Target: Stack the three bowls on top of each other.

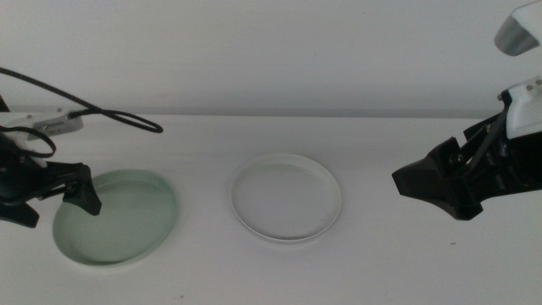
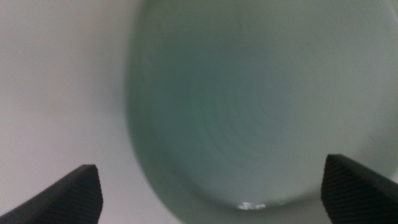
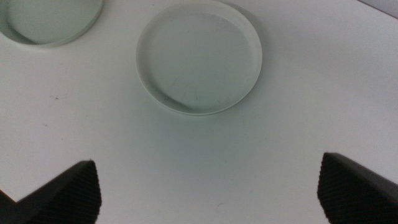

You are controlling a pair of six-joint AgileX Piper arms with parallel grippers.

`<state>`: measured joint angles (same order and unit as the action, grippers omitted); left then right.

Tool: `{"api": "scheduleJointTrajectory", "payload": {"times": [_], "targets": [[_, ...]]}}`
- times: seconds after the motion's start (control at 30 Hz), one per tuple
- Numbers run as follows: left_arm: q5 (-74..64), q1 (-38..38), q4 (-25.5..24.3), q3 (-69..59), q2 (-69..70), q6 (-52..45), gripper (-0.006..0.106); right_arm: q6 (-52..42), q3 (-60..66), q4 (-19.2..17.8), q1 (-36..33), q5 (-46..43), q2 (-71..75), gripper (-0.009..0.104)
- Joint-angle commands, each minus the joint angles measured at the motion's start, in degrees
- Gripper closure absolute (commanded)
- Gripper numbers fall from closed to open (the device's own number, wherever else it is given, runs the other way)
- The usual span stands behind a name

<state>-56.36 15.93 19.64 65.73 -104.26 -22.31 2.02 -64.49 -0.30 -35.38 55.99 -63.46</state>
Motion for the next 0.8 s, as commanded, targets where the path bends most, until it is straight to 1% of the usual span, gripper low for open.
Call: {"api": "scheduleJointTrajectory", "payload": {"times": [0.0, 0.13, 0.33, 0.47, 0.53, 0.57, 0.67, 0.73, 0.77], "targets": [[3.48, 0.19, 0.9, 0.45, -1.56, -1.24, 0.007, -0.32, -0.21, -0.4, -0.01, -0.22, 0.27, 0.002], [6.33, 0.19, 0.9, 0.45, -3.99, -1.36, 0.007, -0.32, -0.21, -0.4, -0.01, -0.22, 0.27, 0.002], [6.7, 0.19, 1.18, 0.45, -6.81, -1.62, 0.007, -0.32, -0.21, -0.4, -0.01, -0.22, 0.27, 0.002], [6.2, 0.19, 1.55, 0.36, -8.3, -1.62, 0.014, -0.32, -0.21, -0.4, -0.01, -0.22, 0.27, 0.002], [5.62, 0.19, 1.33, 0.36, -8.91, -1.72, 0.022, -0.32, -0.21, -0.4, -0.01, -0.22, 0.27, 0.002], [5.04, 0.19, 1.33, 0.36, -9.36, -1.85, 0.028, -0.32, -0.21, -0.4, -0.01, -0.22, 0.27, 0.002], [4.77, 0.19, 1.19, 0.36, -10.01, -1.85, 0.05, -0.32, -0.21, -0.4, -0.01, -0.22, 0.27, 0.002], [4.22, 0.19, 1.19, 0.36, -10.42, -1.66, 0.068, -0.32, -0.21, -0.4, -0.01, -0.22, 0.27, 0.002], [3.9, 0.19, 1.19, 0.36, -10.53, -1.62, 0.076, -0.32, -0.21, -0.4, -0.01, -0.22, 0.27, 0.002]]}}
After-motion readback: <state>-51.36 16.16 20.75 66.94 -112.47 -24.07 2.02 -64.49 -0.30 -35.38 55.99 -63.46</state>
